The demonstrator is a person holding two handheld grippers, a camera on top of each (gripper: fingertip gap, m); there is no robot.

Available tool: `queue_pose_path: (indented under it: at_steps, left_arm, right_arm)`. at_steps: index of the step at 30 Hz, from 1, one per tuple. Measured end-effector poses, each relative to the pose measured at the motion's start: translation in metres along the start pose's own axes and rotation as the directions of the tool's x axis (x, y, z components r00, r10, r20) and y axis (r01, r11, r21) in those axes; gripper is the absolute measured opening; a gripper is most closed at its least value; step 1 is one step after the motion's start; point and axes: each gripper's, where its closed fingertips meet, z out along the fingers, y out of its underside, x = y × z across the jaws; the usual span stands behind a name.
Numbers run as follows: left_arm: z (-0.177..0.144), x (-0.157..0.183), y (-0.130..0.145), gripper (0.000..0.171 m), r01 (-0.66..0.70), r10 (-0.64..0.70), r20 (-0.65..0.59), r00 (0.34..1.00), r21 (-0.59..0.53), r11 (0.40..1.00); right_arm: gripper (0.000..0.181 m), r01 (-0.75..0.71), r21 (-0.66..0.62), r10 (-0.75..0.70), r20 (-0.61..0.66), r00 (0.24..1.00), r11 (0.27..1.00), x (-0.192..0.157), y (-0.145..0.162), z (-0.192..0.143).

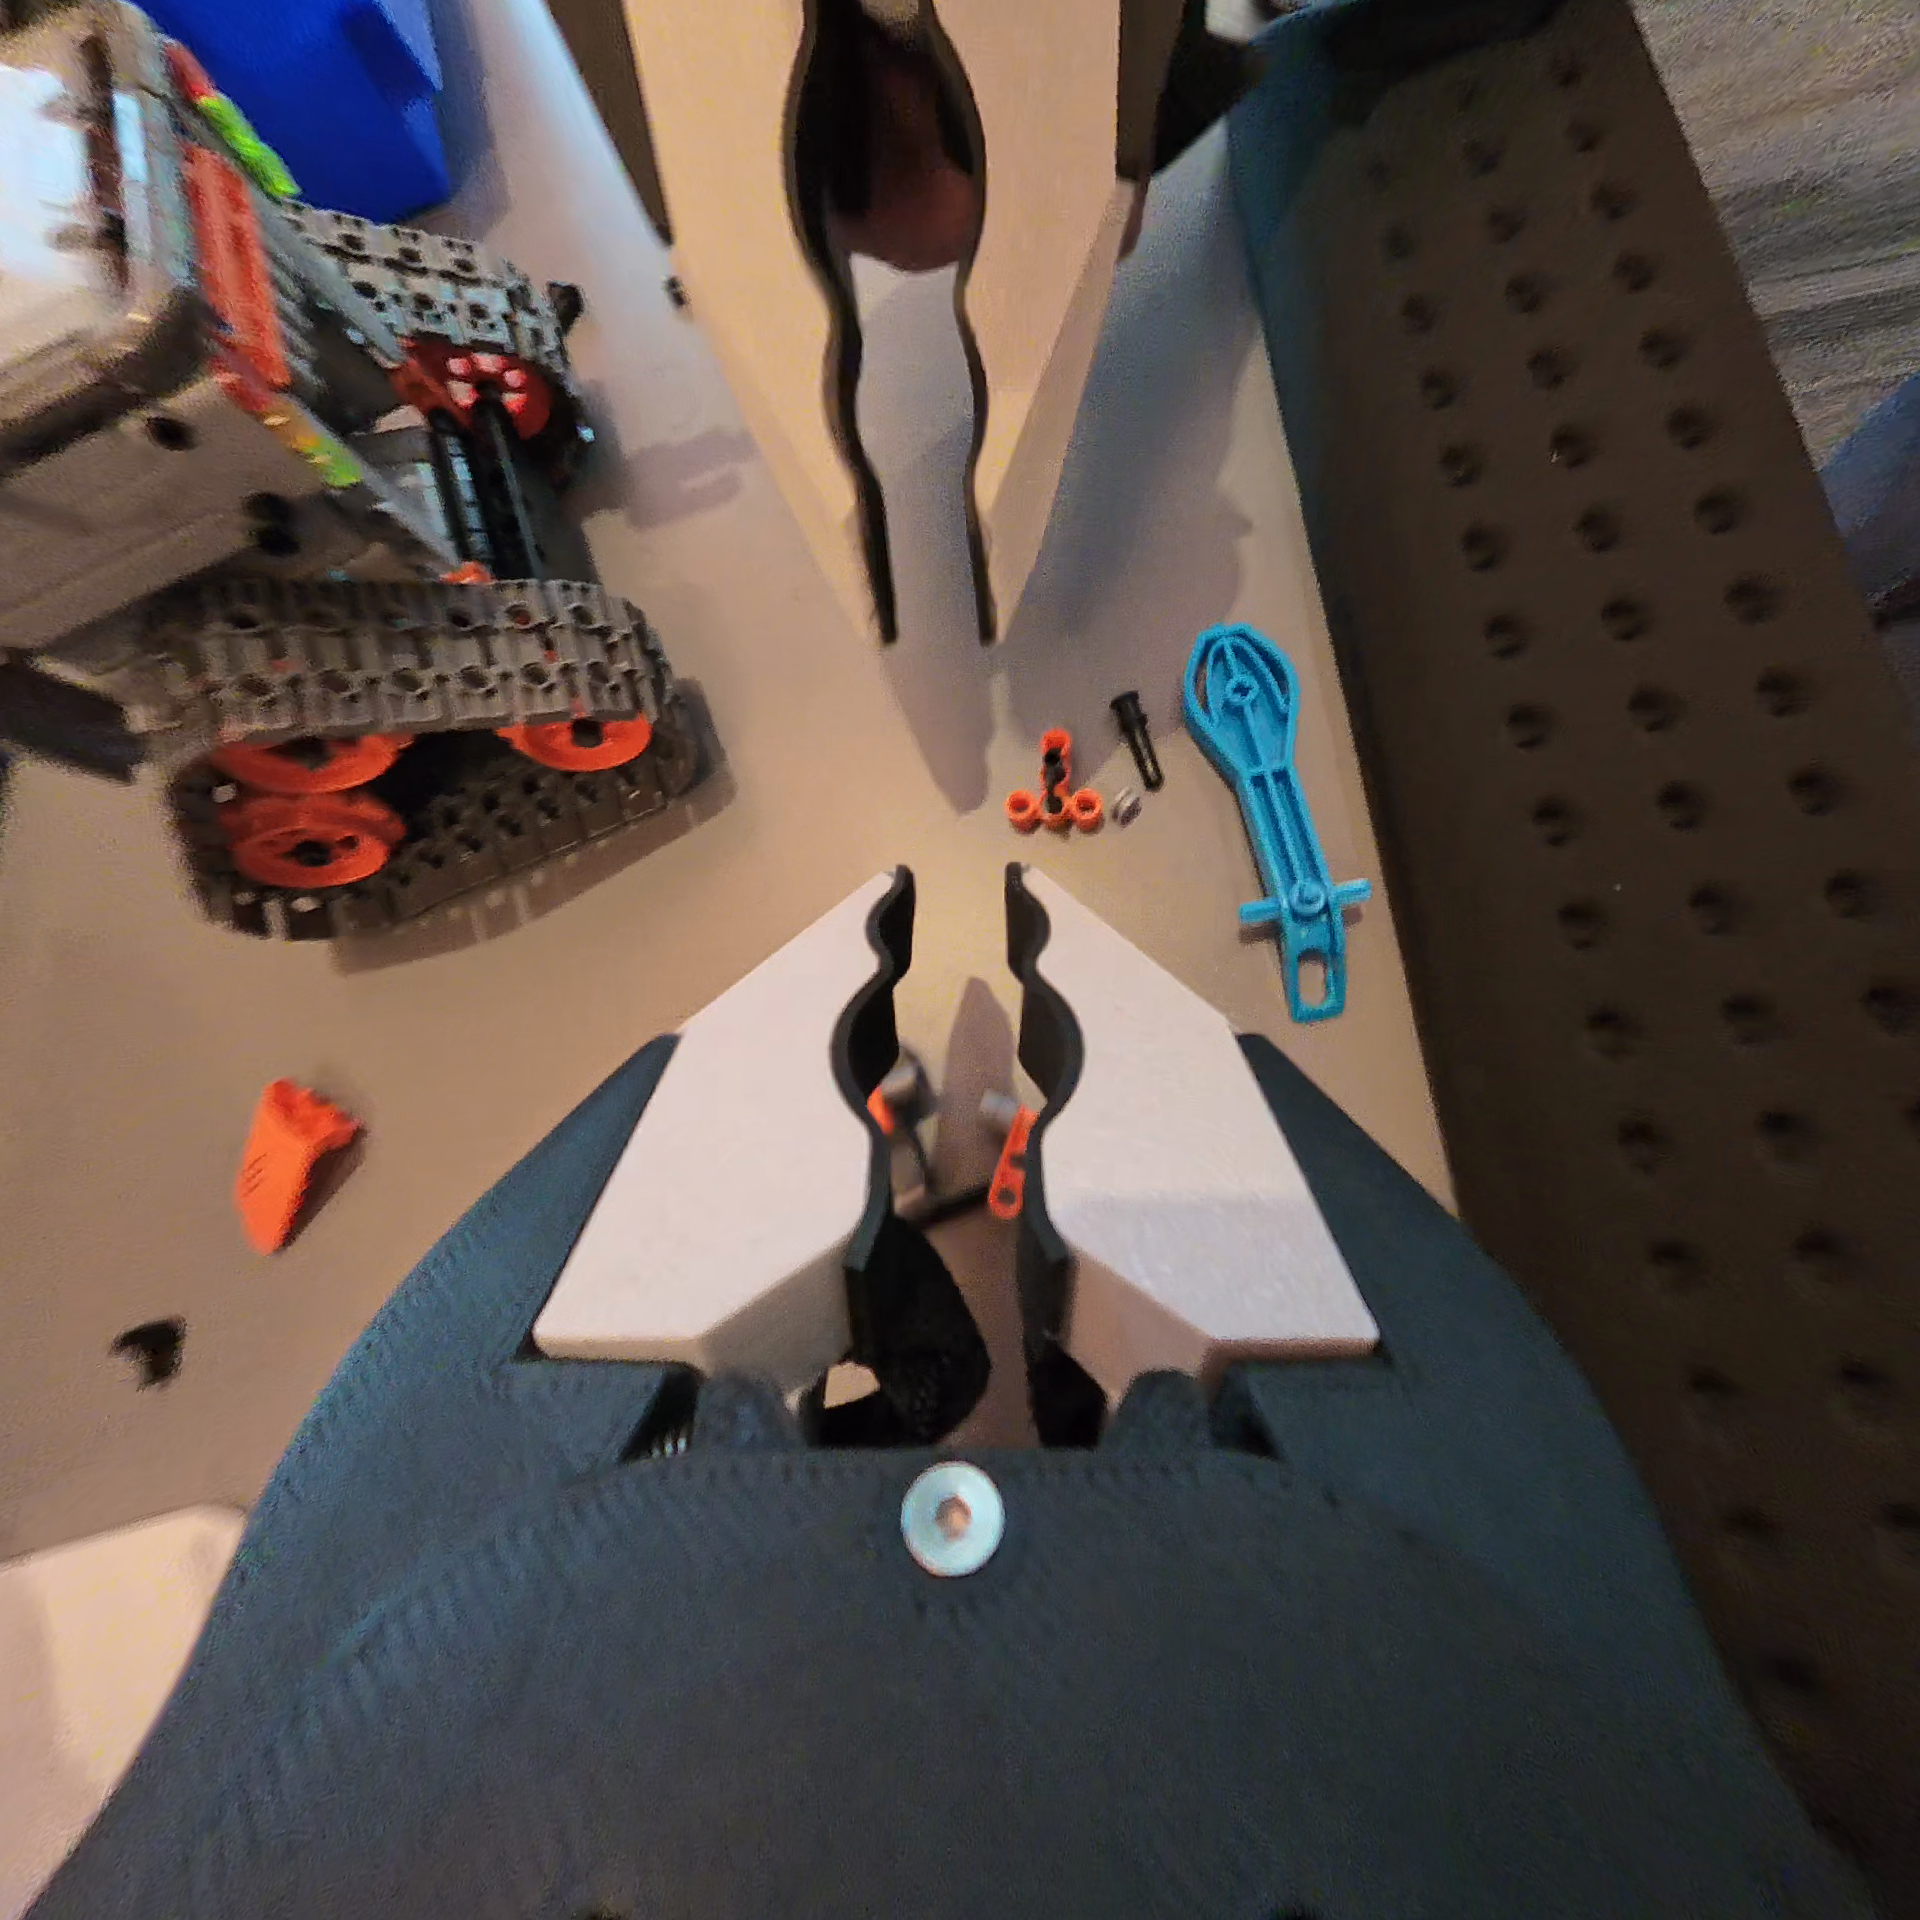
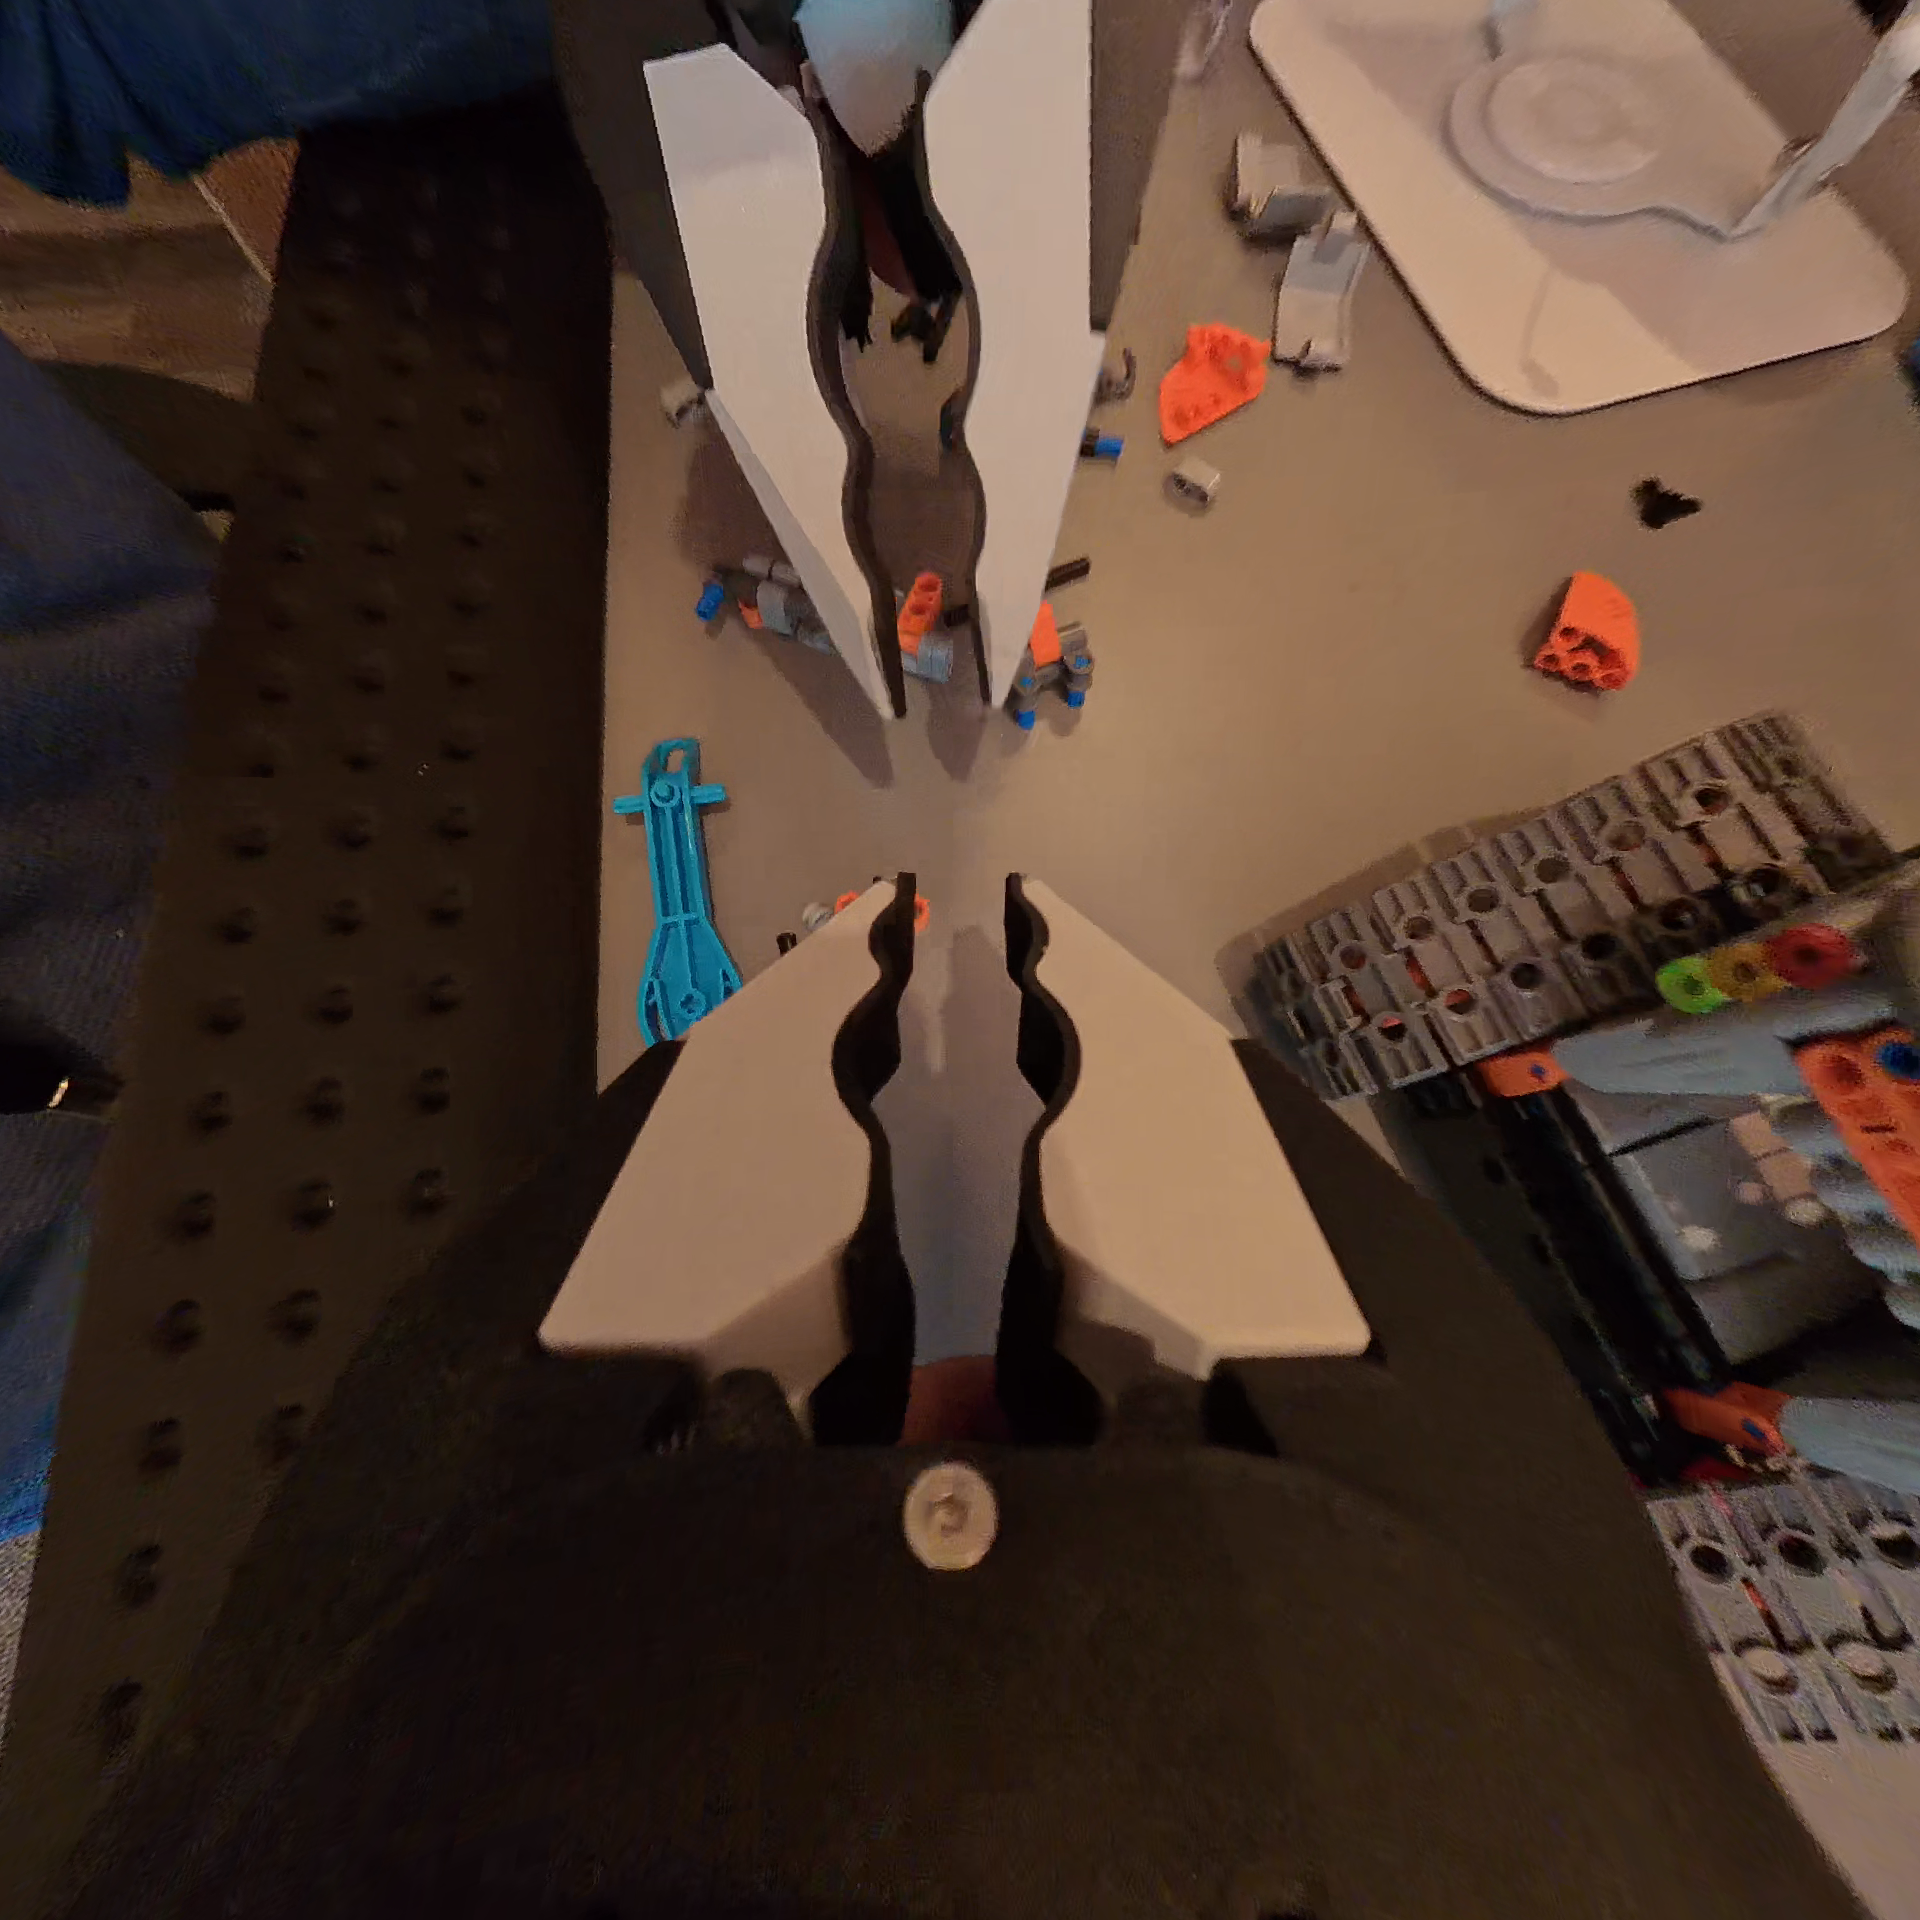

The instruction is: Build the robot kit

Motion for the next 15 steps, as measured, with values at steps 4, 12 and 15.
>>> queue_pose_path:
  at_steps: [4, 12, 15]
  left_arm:
    - [-0.047, -0.004, 0.011, 0.017, -0.016, 0.021, 0.117, 0.993, -0.048, 0.999]
    - [-0.147, 0.014, 0.082, 0.018, 0.133, -0.043, 0.342, 0.939, -0.244, 0.96]
    - [-0.166, 0.032, 0.102, 0.019, 0.19, -0.077, 0.373, 0.925, -0.276, 0.942]
  right_arm:
    - [0.012, 0.018, 0.015, -0.017, -0.031, 0.999, 1.0, 0.0, -0.001, -0.007]
    - [0.013, 0.041, 0.046, -0.04, -0.011, 0.999, 0.998, -0.004, 0.001, 0.001]
    - [0.013, 0.044, 0.053, -0.043, -0.018, 0.999, 0.998, -0.002, 0.004, 0.001]
